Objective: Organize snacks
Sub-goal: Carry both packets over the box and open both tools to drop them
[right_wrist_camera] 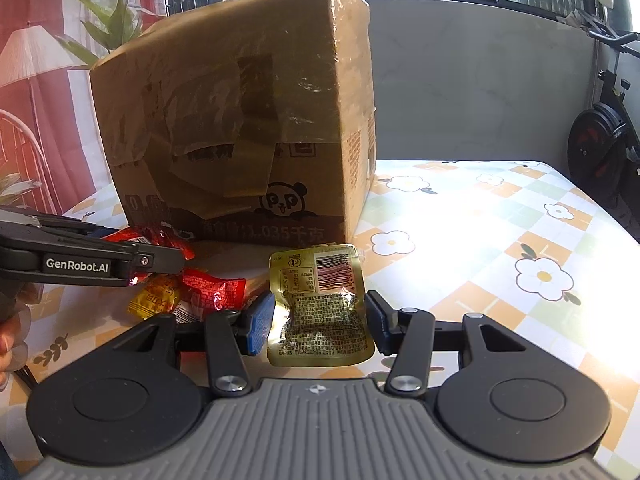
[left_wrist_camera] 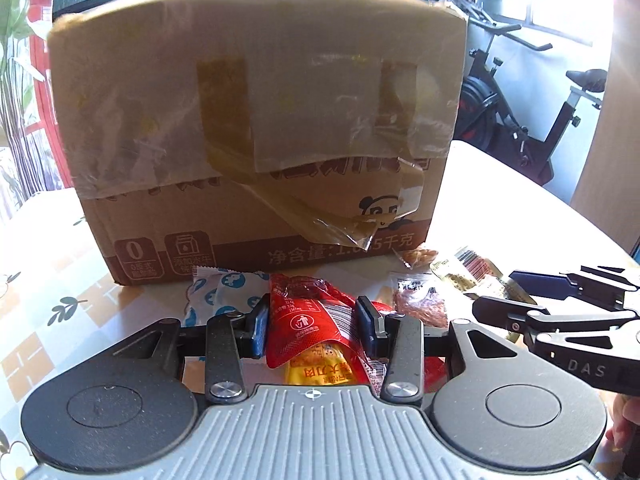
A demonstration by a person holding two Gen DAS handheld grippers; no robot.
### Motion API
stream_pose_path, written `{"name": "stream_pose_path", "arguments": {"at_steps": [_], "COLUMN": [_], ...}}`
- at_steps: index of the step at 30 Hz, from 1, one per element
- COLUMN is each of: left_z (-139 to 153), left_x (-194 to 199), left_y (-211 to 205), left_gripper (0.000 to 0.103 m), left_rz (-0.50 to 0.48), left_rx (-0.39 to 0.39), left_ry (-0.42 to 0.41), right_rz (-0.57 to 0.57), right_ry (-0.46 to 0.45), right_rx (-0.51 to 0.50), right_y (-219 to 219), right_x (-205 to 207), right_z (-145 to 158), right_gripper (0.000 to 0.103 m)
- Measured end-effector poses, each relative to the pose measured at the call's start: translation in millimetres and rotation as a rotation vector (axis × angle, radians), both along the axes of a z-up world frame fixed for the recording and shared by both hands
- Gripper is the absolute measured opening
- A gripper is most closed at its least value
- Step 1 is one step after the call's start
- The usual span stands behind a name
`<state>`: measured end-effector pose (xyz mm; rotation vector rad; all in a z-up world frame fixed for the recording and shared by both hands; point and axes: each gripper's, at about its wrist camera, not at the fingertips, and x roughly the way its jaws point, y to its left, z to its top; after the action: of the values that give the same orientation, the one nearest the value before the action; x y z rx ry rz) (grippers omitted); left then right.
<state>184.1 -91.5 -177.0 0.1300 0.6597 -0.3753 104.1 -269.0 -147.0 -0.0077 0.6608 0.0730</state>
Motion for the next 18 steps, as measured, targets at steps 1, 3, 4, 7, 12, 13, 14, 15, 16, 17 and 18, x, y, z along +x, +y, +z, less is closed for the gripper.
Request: {"name": "stream_pose_path", "arguments": {"at_steps": [1, 3, 4, 7, 12, 13, 14, 15, 16, 17, 18], "left_z": [1.2, 3.0, 4.8, 11.5, 24.2, 26.7, 29.3, 31.1, 33.7, 36.2, 39.4], "left_x": [-1.1, -4.0, -6.9, -16.0, -28.7, -31.0, -33.1, -34.6, -36.4, -38.1, -39.7], "left_y": [0.0, 1.3, 4.3, 13.9, 29.9, 33.0, 35.9, 38.4, 41.9, 45.1, 48.1], "left_gripper": [0.045, 0.045, 0.045, 0.045, 0.045, 0.045, 0.045, 0.045, 0.045, 0.045, 0.045], "left_rz": [-0.001, -0.001, -0.001, 0.002, 0.016, 0.018, 0.020, 0.023, 0.025, 0.027, 0.032], "left_rx": [-0.003, -0.007, -0.009, -0.017, -0.034, -0.037, -0.041, -0.044, -0.049, -0.054, -0.059], "left_ry": [-0.004, -0.009, -0.011, -0.021, -0.049, -0.056, -0.061, -0.066, -0.070, -0.075, -0.085], "right_rz": [0.000, 0.003, 0.008, 0.025, 0.049, 0.053, 0.058, 0.063, 0.066, 0.070, 0.072], "right_ry": [-0.002, -0.004, -0.008, -0.024, -0.050, -0.055, -0.060, -0.066, -0.072, -0.079, -0.086], "right_rx": [-0.003, 0.002, -0.002, -0.011, -0.008, -0.008, -0.008, -0.008, -0.008, -0.008, -0.007], "right_y": [1.2, 3.5, 5.5, 12.0, 21.7, 23.4, 25.7, 28.5, 29.9, 31.4, 32.3], "right_x": [-0.7, -2.9, -4.0, -7.8, -12.0, -12.5, -12.9, -13.5, -13.8, -14.8, -15.1], "right_z": [1.2, 3.9, 5.6, 12.3, 23.2, 25.0, 27.4, 29.7, 31.7, 34.3, 36.6], "right_gripper": [0.051, 0.051, 0.051, 0.051, 0.051, 0.051, 0.051, 0.051, 0.051, 0.051, 0.051]}}
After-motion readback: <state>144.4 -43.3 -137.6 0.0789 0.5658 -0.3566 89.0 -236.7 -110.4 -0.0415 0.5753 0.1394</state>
